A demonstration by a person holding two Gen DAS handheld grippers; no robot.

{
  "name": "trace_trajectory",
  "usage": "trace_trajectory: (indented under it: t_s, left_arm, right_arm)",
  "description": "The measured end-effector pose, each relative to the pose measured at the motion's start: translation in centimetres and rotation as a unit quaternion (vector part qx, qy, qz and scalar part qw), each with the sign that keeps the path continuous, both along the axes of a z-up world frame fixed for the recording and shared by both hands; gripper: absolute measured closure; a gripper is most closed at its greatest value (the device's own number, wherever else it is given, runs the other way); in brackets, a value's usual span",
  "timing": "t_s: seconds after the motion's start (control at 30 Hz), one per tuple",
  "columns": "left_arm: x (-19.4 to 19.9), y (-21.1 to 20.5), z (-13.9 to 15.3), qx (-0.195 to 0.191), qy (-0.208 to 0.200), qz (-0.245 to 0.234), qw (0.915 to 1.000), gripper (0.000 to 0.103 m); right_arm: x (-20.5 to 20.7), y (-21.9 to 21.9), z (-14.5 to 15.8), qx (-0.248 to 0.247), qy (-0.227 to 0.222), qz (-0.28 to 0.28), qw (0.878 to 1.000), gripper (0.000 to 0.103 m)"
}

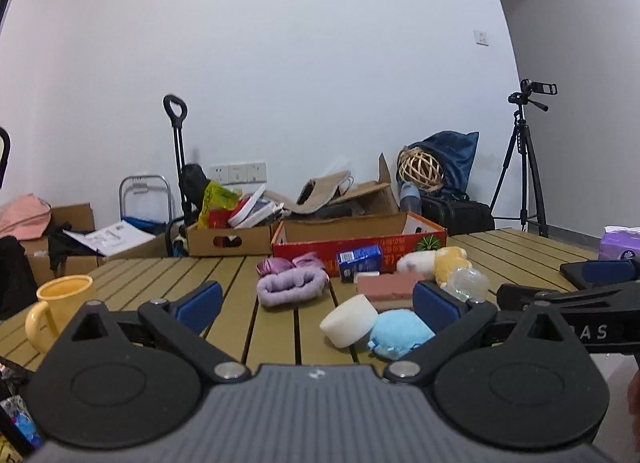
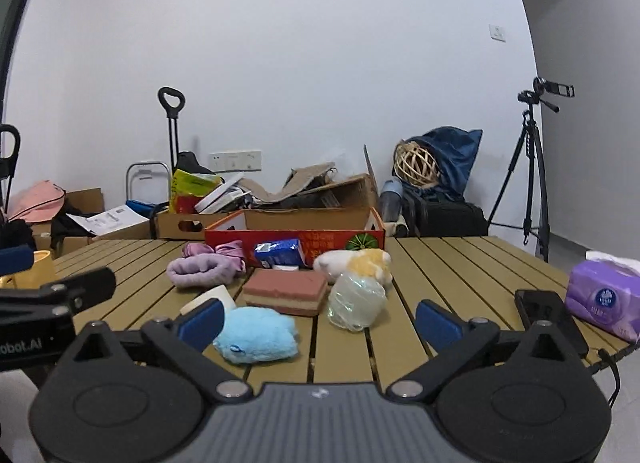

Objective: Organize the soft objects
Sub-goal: 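Withdraw both grippers back over the table, then reach both grippers past the white foam cylinder and grasp the light-blue plush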

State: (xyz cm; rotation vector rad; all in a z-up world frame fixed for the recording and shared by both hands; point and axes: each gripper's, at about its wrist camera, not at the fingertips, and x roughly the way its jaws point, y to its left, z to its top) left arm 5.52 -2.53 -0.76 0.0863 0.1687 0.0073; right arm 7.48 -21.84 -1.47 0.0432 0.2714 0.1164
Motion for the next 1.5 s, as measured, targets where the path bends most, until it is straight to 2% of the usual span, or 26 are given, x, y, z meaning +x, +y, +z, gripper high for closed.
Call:
trace_trajectory:
  t_s: [0.23,0.33,0.43,0.5,0.57,0.7,0.77,0.83,0.93,1.0,1.1,1.13,1.17,1.2,1.27,1.3,1.37,1.4,1.43,1.5]
  left_arm:
    - [0.3,-0.1,-0.1,0.008,0.003,-0.004,1.0000,0.000]
    - [0.6,0.2,-0.1,-0.001,0.011,-0.006,0.9999,0.000]
    - [2.0,0.9,0.0,-0.021,0.057,-0.023,0.9979,0.000]
    - [3.9,1.2,-0.1,-0.036,0.111,-0.023,0.9929,0.000]
    - [5.7,1.7,0.0,-0.055,0.139,-0.023,0.9885,0.000]
    - [10.7,2.3,0.7,-0.091,0.187,-0.012,0.9781,0.000]
    - [13.3,2.4,0.7,-0.106,0.197,0.000,0.9747,0.000]
    - [16.1,2.3,0.1,-0.118,0.224,-0.003,0.9675,0.001]
    - [19.0,2.7,-1.0,-0.149,0.248,-0.001,0.9573,0.003]
    - [19.7,3.2,-2.1,-0.164,0.254,-0.002,0.9533,0.007]
    - [20.0,3.7,-3.0,-0.165,0.269,-0.005,0.9490,0.017]
    - [20.1,3.8,-3.1,-0.166,0.271,-0.005,0.9482,0.027]
    - [20.1,4.0,-3.1,-0.170,0.275,-0.008,0.9463,0.045]
    - [20.2,4.3,-3.1,-0.175,0.279,-0.010,0.9441,0.049]
    - [20.1,4.8,-2.9,-0.175,0.272,0.009,0.9464,0.049]
    - [19.8,4.7,-2.6,-0.159,0.257,0.025,0.9528,0.049]
    - [19.3,4.0,-2.1,-0.100,0.223,0.056,0.9680,0.046]
    - [19.2,3.6,-2.2,-0.074,0.215,0.071,0.9712,0.044]
    - [19.2,3.2,-2.4,-0.049,0.216,0.078,0.9720,0.040]
    - [19.1,2.9,-2.5,-0.046,0.229,0.062,0.9704,0.033]
  right_arm:
    - [0.5,0.0,-0.1,-0.004,0.006,0.001,1.000,0.001]
    - [0.7,0.0,-0.1,-0.001,0.009,0.001,1.000,0.001]
    - [1.1,-0.2,0.0,0.008,0.018,-0.006,1.000,0.001]
    - [2.0,-0.2,0.0,0.005,0.039,-0.020,0.999,0.002]
    - [3.1,-0.7,0.1,0.015,0.063,-0.017,0.998,0.005]
    - [6.8,-2.2,0.3,0.081,0.107,-0.026,0.991,0.009]
    - [8.9,-2.2,0.4,0.081,0.114,-0.032,0.990,0.009]
    - [11.1,-1.7,0.7,0.068,0.112,-0.027,0.991,0.010]
    - [14.3,-1.6,1.1,0.073,0.115,-0.025,0.990,0.016]
    - [16.1,-1.8,1.0,0.089,0.122,-0.026,0.988,0.019]
    - [16.8,-2.1,-0.3,0.113,0.128,-0.019,0.985,0.020]
    - [16.8,-1.9,-1.2,0.117,0.143,-0.015,0.983,0.020]
    - [16.9,-1.7,-1.9,0.115,0.167,-0.011,0.979,0.024]
    - [16.9,-1.4,-2.3,0.115,0.186,-0.002,0.976,0.025]
    - [16.8,-0.7,-2.4,0.107,0.189,0.026,0.976,0.026]
    - [16.7,-0.2,-2.4,0.097,0.186,0.040,0.977,0.026]
    - [17.0,0.6,-2.8,0.088,0.197,0.056,0.975,0.026]
    - [17.1,0.8,-3.1,0.089,0.206,0.062,0.972,0.026]
    - [17.3,1.1,-3.3,0.092,0.218,0.070,0.969,0.026]
    - [17.5,1.7,-3.5,0.093,0.226,0.084,0.966,0.026]
